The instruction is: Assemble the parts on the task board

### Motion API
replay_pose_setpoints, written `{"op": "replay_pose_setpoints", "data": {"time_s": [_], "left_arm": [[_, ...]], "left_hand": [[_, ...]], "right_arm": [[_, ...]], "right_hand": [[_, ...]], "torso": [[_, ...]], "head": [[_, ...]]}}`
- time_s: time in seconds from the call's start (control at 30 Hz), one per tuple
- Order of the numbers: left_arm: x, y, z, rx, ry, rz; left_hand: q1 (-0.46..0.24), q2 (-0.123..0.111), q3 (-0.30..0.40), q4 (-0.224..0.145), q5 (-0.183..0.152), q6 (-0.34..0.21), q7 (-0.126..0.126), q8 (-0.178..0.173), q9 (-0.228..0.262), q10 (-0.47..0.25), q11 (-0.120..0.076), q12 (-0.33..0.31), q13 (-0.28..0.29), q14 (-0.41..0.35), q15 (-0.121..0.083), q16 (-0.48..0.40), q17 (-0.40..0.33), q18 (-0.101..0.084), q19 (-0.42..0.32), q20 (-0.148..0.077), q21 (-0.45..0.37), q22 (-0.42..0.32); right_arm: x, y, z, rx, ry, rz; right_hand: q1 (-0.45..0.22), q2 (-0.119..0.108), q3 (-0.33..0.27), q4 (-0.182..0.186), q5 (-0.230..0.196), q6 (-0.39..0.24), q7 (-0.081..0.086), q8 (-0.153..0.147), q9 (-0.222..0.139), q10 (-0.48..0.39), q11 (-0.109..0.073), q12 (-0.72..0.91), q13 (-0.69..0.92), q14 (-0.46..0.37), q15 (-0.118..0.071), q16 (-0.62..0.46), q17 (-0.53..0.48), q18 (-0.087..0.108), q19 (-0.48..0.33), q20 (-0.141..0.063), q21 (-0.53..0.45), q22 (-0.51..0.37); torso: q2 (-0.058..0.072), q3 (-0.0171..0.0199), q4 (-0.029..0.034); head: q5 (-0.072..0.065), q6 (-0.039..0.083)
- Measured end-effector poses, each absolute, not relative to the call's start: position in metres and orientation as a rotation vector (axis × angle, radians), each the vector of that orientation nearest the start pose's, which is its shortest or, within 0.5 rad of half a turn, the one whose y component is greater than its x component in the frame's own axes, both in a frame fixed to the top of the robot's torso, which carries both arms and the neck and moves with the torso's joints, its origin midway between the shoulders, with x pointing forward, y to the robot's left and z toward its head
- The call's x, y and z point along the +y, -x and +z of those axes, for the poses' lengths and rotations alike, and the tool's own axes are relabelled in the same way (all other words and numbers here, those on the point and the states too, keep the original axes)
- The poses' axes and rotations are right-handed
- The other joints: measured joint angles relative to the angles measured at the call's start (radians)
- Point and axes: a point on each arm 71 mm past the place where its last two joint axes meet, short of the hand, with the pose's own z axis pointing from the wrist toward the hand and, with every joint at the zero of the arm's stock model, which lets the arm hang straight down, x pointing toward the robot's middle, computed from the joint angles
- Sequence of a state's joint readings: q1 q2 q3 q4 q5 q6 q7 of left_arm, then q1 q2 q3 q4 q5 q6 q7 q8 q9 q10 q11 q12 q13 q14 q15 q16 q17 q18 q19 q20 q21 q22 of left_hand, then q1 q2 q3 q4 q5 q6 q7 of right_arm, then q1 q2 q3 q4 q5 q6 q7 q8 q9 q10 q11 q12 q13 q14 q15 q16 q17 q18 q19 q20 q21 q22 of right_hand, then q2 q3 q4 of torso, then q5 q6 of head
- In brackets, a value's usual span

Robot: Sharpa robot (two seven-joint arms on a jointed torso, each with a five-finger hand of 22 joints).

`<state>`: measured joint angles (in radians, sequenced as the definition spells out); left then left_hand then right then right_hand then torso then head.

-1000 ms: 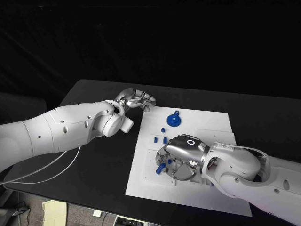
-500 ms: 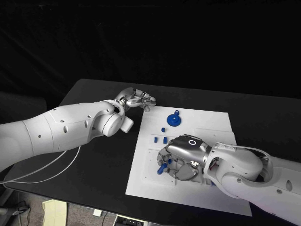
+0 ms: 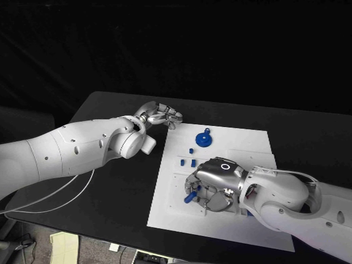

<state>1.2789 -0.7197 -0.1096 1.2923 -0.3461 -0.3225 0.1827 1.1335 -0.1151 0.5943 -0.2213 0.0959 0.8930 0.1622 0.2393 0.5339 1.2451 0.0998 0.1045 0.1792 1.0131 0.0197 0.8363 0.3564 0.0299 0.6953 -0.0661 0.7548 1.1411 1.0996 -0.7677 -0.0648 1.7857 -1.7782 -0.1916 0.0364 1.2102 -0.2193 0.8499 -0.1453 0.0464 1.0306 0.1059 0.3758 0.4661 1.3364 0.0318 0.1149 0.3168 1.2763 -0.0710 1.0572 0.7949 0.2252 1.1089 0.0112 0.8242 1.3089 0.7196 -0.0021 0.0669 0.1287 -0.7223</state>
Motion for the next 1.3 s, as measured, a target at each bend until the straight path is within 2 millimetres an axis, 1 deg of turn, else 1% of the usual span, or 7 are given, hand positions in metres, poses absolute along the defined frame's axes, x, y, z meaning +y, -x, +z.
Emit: {"op": "replay_pose_setpoints", "data": {"time_s": [0.63,0.93,1.1,1.2,1.3], "left_arm": [[0.213,-0.536,-0.183,1.618,0.815,-1.192],[0.214,-0.536,-0.183,1.618,0.816,-1.191],[0.214,-0.536,-0.183,1.618,0.816,-1.191],[0.214,-0.536,-0.183,1.618,0.816,-1.191],[0.214,-0.536,-0.183,1.618,0.816,-1.191]], "left_hand": [[0.0,0.0,0.0,0.0,0.0,0.0,0.0,0.0,-0.001,0.0,0.0,0.0,0.001,0.0,0.0,0.0,0.001,0.0,0.0,0.0,0.0,0.001],[0.0,0.0,0.0,0.0,0.0,0.0,0.0,0.0,-0.001,0.0,0.0,0.0,0.001,0.0,0.0,0.0,0.002,0.0,0.0,0.0,0.0,0.001],[0.0,0.0,0.0,0.0,0.0,0.0,0.0,0.0,-0.001,0.0,0.0,0.0,0.0,0.0,0.0,0.0,0.002,0.0,0.0,0.0,0.0,0.001],[0.0,0.0,0.0,0.0,0.0,0.0,0.0,0.0,-0.001,0.0,0.0,0.0,0.0,0.0,0.0,0.0,0.003,0.0,0.0,0.0,0.0,0.001],[0.0,0.0,0.0,0.0,0.0,0.0,0.0,0.0,-0.001,0.0,0.0,0.0,0.0,0.0,0.0,0.0,0.003,0.0,0.0,0.0,0.0,0.001]], "right_arm": [[-0.058,-0.373,-0.204,1.561,0.817,0.954],[-0.06,-0.372,-0.203,1.55,0.837,0.93],[-0.06,-0.37,-0.203,1.544,0.844,0.926],[-0.062,-0.369,-0.203,1.543,0.846,0.921],[-0.065,-0.368,-0.201,1.542,0.847,0.914]], "right_hand": [[0.003,0.003,-0.003,-0.003,-0.001,0.0,0.0,-0.004,0.0,0.002,0.002,0.0,0.002,-0.001,0.002,0.0,0.001,0.0,-0.002,0.002,0.0,0.0],[0.003,0.003,-0.003,-0.003,-0.001,-0.003,0.0,0.001,0.004,0.002,0.002,-0.001,0.001,-0.001,0.002,0.0,0.002,0.0,-0.002,0.002,0.0,0.0],[0.003,0.003,0.0,-0.005,-0.004,-0.003,0.0,0.001,0.004,0.002,0.002,-0.001,0.001,-0.001,0.002,0.0,0.002,0.0,-0.003,0.003,0.004,0.0],[0.004,0.003,-0.001,-0.006,-0.004,0.0,-0.003,0.001,0.003,0.002,0.002,-0.004,0.001,-0.001,0.002,0.0,0.003,0.0,-0.003,0.003,0.004,0.0],[0.004,0.003,-0.001,-0.007,-0.004,0.003,-0.002,0.001,0.001,0.002,0.002,-0.004,0.004,0.002,0.0,0.004,0.003,0.0,-0.003,0.003,0.004,0.0]], "torso": [[0.0,-0.0012,0.0005],[0.0,-0.0013,0.0009],[0.0,-0.0007,0.0005],[0.0,0.0005,0.0001],[0.0,0.0007,-0.0002]], "head": [[-0.002,0.0],[-0.002,-0.001],[0.0,-0.001],[0.0,-0.001],[0.0,-0.001]]}}
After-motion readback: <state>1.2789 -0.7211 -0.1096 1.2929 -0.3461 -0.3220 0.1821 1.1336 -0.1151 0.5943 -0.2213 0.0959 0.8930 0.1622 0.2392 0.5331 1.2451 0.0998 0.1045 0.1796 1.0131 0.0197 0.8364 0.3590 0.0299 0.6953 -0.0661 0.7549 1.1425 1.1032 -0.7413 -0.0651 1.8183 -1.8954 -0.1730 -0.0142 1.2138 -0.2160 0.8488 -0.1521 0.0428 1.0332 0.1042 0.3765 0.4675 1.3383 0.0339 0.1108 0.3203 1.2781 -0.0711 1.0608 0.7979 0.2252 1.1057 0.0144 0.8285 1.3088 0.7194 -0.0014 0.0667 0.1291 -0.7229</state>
